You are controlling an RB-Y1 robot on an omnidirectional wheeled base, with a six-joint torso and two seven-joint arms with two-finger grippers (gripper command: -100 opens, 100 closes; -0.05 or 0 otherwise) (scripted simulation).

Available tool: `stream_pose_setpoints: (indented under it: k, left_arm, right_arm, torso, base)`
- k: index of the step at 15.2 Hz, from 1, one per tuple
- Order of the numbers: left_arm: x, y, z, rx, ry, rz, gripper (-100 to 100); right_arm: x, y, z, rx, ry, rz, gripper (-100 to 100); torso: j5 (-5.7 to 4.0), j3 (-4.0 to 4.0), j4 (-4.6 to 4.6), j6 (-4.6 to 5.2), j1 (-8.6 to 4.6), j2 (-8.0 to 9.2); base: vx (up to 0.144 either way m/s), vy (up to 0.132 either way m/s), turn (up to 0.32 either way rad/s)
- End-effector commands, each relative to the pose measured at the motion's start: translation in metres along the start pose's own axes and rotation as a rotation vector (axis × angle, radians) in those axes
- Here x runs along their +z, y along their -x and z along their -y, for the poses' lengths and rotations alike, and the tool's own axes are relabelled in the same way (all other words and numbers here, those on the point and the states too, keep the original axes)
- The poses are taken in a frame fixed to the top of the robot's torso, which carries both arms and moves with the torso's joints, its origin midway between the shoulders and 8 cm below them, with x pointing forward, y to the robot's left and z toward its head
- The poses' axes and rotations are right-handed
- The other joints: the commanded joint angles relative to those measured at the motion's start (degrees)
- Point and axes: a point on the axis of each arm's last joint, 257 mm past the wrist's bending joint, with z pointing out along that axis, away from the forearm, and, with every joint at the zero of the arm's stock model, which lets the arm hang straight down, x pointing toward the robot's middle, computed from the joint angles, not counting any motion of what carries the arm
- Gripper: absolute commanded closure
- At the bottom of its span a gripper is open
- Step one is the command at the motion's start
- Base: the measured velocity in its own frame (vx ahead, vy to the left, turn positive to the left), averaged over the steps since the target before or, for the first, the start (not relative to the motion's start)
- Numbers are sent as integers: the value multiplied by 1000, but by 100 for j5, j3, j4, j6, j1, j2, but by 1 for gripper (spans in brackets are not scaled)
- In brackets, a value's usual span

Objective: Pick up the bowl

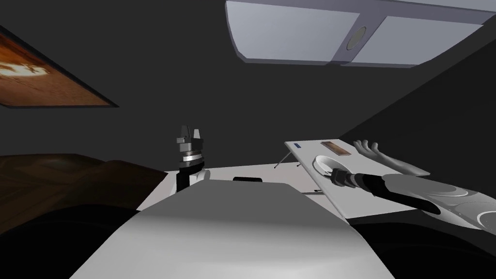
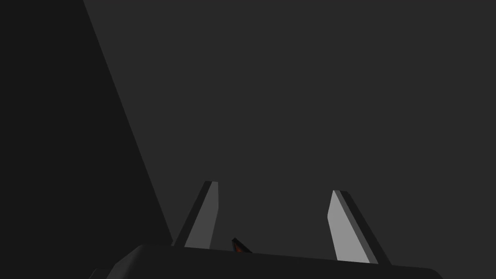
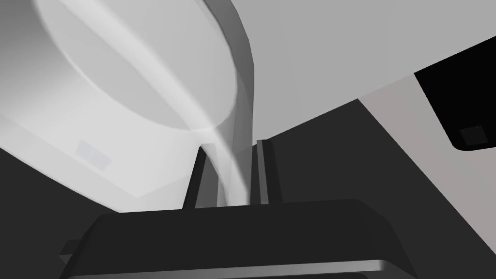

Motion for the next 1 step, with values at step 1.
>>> stream_pose_setpoints:
  k: [1]
  left_arm:
    - [0, 0, 0, 0, 0, 0, 0]
  right_arm:
    - [0, 0, 0, 0, 0, 0, 100]
  torso:
    - [0, 0, 0, 0, 0, 0]
  base:
    - [-33, 16, -60]
